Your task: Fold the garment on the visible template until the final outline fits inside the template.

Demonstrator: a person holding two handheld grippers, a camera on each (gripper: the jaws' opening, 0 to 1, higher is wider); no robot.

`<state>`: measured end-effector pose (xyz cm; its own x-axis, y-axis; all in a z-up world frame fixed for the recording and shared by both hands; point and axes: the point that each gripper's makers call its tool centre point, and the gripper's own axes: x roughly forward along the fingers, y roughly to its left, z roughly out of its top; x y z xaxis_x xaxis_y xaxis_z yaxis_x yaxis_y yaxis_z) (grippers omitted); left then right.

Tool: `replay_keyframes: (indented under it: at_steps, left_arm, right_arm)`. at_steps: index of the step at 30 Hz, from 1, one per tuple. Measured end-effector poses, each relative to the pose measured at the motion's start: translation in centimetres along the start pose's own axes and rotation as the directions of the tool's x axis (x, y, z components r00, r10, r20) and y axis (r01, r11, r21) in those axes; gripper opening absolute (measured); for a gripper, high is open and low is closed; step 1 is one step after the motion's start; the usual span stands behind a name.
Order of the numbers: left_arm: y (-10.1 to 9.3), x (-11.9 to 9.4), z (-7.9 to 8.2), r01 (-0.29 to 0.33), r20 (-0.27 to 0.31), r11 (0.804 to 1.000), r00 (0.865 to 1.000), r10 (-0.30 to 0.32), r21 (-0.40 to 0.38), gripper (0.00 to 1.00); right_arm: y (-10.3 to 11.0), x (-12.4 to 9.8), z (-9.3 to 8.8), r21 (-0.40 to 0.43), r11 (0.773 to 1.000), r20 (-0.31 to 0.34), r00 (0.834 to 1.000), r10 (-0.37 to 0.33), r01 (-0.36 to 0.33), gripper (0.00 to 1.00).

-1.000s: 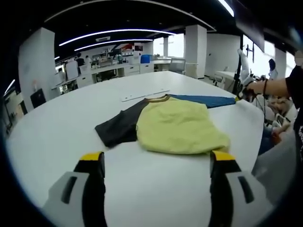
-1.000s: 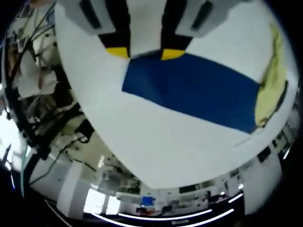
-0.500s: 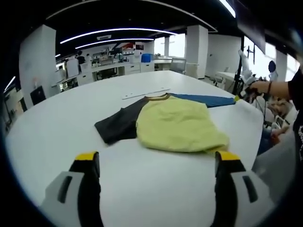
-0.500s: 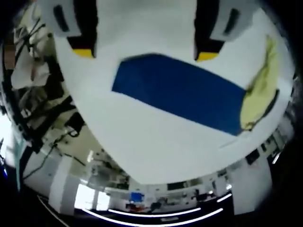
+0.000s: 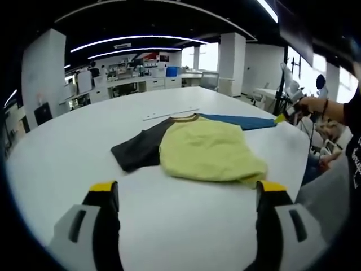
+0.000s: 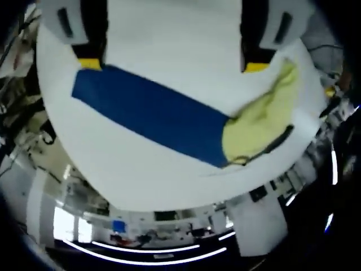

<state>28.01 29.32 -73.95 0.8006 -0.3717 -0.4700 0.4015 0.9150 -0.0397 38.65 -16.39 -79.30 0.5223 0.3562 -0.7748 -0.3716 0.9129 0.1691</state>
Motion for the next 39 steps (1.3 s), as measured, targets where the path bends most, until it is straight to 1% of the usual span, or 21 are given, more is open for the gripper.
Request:
replay_keyframes:
  at_steps: [2, 3, 5, 6, 7, 8, 9, 11, 12, 13, 16, 17, 19, 20, 21, 22, 23, 30, 33, 35, 39]
  left_arm:
    - [-0.3, -0.2, 0.0, 0.008, 0.001, 1.0, 1.0, -0.008, 0.01, 0.99]
    - [-0.4, -0.2, 0.0, 0.011, 0.0, 1.0, 1.0, -0.011, 0.015, 0.99]
    - [-0.7, -0.3, 0.1, 0.018, 0.001, 1.0, 1.0, -0.018, 0.02, 0.99]
    - [-0.9, -0.4, 0.1, 0.021, 0.002, 1.0, 1.0, -0.021, 0.023, 0.99]
    - [-1.1, -0.4, 0.2, 0.024, 0.004, 0.999, 1.0, -0.024, 0.024, 0.99]
    - [-1.2, -0.5, 0.2, 0.024, 0.004, 0.999, 1.0, -0.024, 0.024, 0.99]
    - [-1.4, -0.6, 0.3, 0.025, 0.007, 0.999, 1.0, -0.025, 0.025, 0.99]
    - [-1.5, -0.6, 0.3, 0.027, 0.01, 0.999, 1.0, -0.028, 0.025, 0.99]
    - [-1.7, -0.7, 0.3, 0.03, 0.011, 0.999, 0.999, -0.03, 0.025, 0.99]
    - [-1.8, -0.8, 0.3, 0.032, 0.011, 0.999, 0.999, -0.032, 0.027, 0.99]
    - [-2.2, -0.9, 0.2, 0.035, 0.008, 0.999, 0.999, -0.035, 0.027, 0.99]
    - [-2.4, -1.0, 0.1, 0.036, 0.007, 0.999, 0.999, -0.037, 0.028, 0.99]
    - [-2.3, -1.1, 0.0, 0.036, 0.011, 0.999, 0.999, -0.036, 0.031, 0.99]
    - [-2.2, -1.2, 0.0, 0.036, 0.013, 0.999, 0.999, -0.037, 0.032, 0.99]
    - [-2.2, -1.2, 0.0, 0.037, 0.013, 0.999, 0.999, -0.037, 0.031, 0.99]
    - [-2.3, -1.2, -0.1, 0.039, 0.012, 0.999, 0.999, -0.04, 0.03, 0.99]
    - [-2.3, -1.3, -0.1, 0.04, 0.013, 0.999, 0.999, -0.041, 0.03, 0.99]
    - [-2.6, -1.5, -0.2, 0.052, 0.017, 0.998, 0.998, -0.052, 0.037, 0.99]
    - [-2.7, -1.5, -0.4, 0.062, 0.013, 0.997, 0.998, -0.063, 0.041, 0.98]
    - [-2.2, -1.5, -0.7, 0.069, 0.013, 0.997, 0.998, -0.069, 0.042, 0.98]
    - [-1.7, -1.5, -1.1, 0.073, 0.011, 0.996, 0.997, -0.073, 0.045, 0.96]
  right_arm:
    - [2.3, 0.3, 0.4, -0.054, 0.997, -0.002, 0.998, 0.061, -0.061, 0.99]
    - [4.1, 0.4, 0.5, -0.095, 0.99, -0.004, 0.995, 0.104, -0.104, 0.99]
    - [6.4, 0.4, 0.8, -0.133, 0.98, -0.001, 0.989, 0.146, -0.145, 0.99]
    - [8.3, 0.3, 0.9, -0.169, 0.967, -0.007, 0.982, 0.19, -0.189, 0.99]
    - [8.8, 0.4, 1.0, -0.177, 0.964, -0.005, 0.98, 0.201, -0.199, 0.99]
    - [9.9, 0.5, 1.4, -0.196, 0.955, -0.003, 0.974, 0.228, -0.224, 0.99]
    - [11.4, 0.5, 1.5, -0.232, 0.938, -0.01, 0.965, 0.264, -0.259, 0.96]
    - [13.2, 0.5, 1.8, -0.266, 0.92, -0.015, 0.955, 0.295, -0.288, 0.93]
    - [14.7, 0.4, 1.9, -0.302, 0.898, -0.023, 0.945, 0.328, -0.319, 0.91]
    - [15.7, 0.4, 2.0, -0.313, 0.891, -0.022, 0.94, 0.34, -0.33, 0.9]
    - [19.0, 0.6, 1.8, -0.369, 0.848, -0.054, 0.92, 0.388, -0.38, 0.87]
    - [19.7, 0.7, 1.8, -0.378, 0.844, -0.055, 0.919, 0.39, -0.38, 0.84]
    - [21.6, 0.9, 1.5, -0.419, 0.813, -0.074, 0.907, 0.414, -0.405, 0.81]
    - [22.2, 1.1, 1.5, -0.421, 0.811, -0.076, 0.907, 0.414, -0.405, 0.8]
    - [23.2, 1.2, 1.1, -0.448, 0.79, -0.094, 0.9, 0.425, -0.419, 0.8]
    - [23.7, 1.3, 0.9, -0.459, 0.78, -0.104, 0.898, 0.427, -0.424, 0.79]
    - [24.0, 1.6, 0.8, -0.464, 0.777, -0.107, 0.897, 0.428, -0.426, 0.79]
    - [27.9, 2.8, 0.1, -0.506, 0.724, -0.156, 0.875, 0.459, -0.47, 0.75]
    - [28.9, 3.3, -0.2, -0.525, 0.707, -0.167, 0.872, 0.461, -0.474, 0.7]
    - [29.6, 3.9, -0.5, -0.532, 0.699, -0.178, 0.87, 0.459, -0.478, 0.67]
    - [30.4, 5.0, -1.5, -0.567, 0.673, -0.217, 0.875, 0.434, -0.474, 0.6]
